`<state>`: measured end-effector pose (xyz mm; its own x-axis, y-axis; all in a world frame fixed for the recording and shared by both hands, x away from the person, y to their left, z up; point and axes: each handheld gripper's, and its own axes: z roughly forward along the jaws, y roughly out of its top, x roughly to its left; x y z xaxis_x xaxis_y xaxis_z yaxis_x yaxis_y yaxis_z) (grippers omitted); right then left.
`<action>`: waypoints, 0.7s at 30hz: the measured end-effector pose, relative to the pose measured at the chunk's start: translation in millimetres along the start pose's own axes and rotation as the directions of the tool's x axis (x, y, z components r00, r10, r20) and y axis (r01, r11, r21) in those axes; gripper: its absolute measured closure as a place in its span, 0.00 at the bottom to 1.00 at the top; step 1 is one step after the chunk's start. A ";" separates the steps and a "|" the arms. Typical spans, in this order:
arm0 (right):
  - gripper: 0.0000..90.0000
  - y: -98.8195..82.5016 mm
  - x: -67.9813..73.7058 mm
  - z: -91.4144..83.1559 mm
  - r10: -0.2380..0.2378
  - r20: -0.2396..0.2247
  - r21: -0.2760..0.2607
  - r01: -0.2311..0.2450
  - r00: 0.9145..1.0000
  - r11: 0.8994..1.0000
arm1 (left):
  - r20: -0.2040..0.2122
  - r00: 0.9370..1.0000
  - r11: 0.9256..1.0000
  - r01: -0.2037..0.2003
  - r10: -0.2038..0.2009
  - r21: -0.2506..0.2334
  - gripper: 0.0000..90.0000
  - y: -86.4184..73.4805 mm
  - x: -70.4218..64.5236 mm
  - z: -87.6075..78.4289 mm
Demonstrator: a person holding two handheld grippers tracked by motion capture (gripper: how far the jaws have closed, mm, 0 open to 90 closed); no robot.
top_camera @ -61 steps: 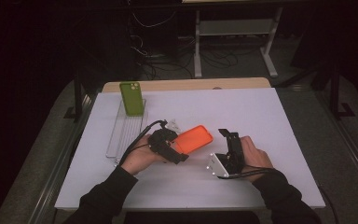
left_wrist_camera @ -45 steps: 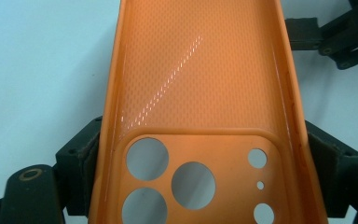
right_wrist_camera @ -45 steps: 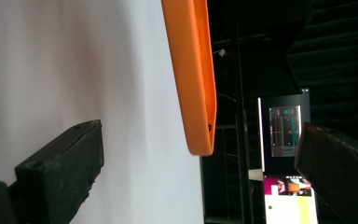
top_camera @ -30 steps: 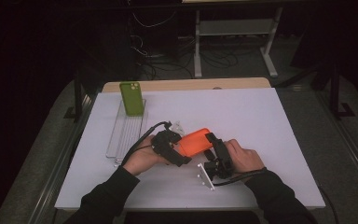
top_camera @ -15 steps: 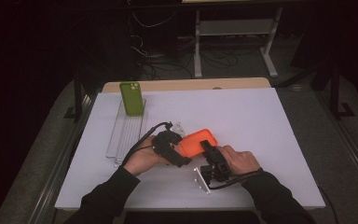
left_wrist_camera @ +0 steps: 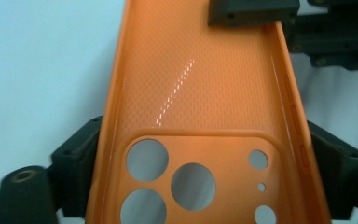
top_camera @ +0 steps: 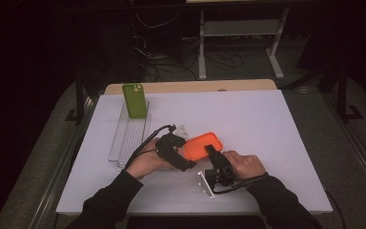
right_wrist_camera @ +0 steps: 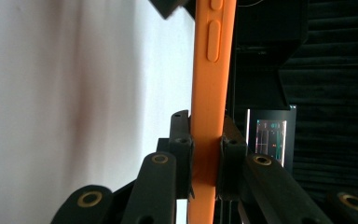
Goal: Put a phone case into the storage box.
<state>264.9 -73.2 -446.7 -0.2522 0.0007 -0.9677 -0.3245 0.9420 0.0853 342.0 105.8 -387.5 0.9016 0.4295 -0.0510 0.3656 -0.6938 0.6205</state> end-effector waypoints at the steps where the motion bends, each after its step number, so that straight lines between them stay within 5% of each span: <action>1: 0.87 -0.3 -0.3 0.2 0.006 0.000 0.003 -0.006 1.000 1.000 | 0.002 1.000 1.000 0.003 -0.003 -0.009 0.10 0.2 0.8 -1.2; 6: 0.87 -4.8 -3.8 1.6 0.053 -0.017 0.015 -0.053 0.998 0.998 | 0.033 0.999 0.998 0.011 -0.009 -0.068 0.00 -0.4 8.2 -15.6; 8: 0.87 -7.7 -6.0 2.5 0.111 -0.036 0.019 -0.110 0.993 0.994 | 0.037 0.999 0.995 0.016 -0.013 -0.096 0.00 -1.0 9.3 -19.9; 10: 0.87 -11.4 -8.8 3.8 0.177 -0.062 0.028 -0.176 0.982 0.984 | 0.033 0.999 0.994 0.003 0.001 -0.113 0.00 -1.2 11.1 -23.5; 11: 0.87 -12.8 -8.3 3.4 0.251 -0.077 0.046 -0.248 0.965 0.968 | 0.030 0.999 0.990 0.018 -0.014 -0.140 0.00 -1.4 10.4 -23.5; 12: 0.87 -16.4 -12.2 5.2 0.241 -0.076 0.029 -0.239 0.968 0.971 | 0.026 1.000 0.989 0.018 -0.015 -0.149 0.00 -1.5 11.0 -24.1; 14: 0.87 -20.8 -15.6 5.9 0.289 -0.104 0.029 -0.287 0.952 0.957 | 0.018 1.000 0.989 -0.006 0.009 -0.151 0.00 -1.7 13.2 -26.4; 16: 0.87 -26.0 -21.5 6.0 0.368 -0.151 0.033 -0.367 0.918 0.930 | 0.011 1.000 0.985 0.005 -0.003 -0.173 0.00 -1.4 13.5 -26.8; 17: 0.87 -27.3 -22.8 5.8 0.419 -0.174 0.039 -0.419 0.891 0.907 | -0.001 1.000 0.987 -0.018 0.018 -0.161 0.00 -1.3 16.1 -28.6; 18: 0.87 -29.2 -24.8 5.6 0.460 -0.187 0.044 -0.460 0.868 0.887 | 0.001 1.000 0.984 0.001 -0.001 -0.176 0.00 -1.6 15.7 -28.7; 20: 0.87 -31.4 -26.4 6.0 0.551 -0.213 0.048 -0.554 0.807 0.831 | 0.001 1.000 0.980 0.020 -0.020 -0.196 0.00 -1.8 16.7 -29.1; 21: 0.87 -33.4 -28.2 6.3 0.576 -0.245 0.056 -0.582 0.780 0.811 | -0.003 1.000 0.979 0.025 -0.026 -0.202 0.00 -2.1 17.6 -29.4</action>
<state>288.5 -102.6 -423.7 -0.6069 0.4610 -0.6474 -0.0659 0.7826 0.6190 350.3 131.8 -366.7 0.8911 0.4492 -0.0647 0.3338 -0.5521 0.7640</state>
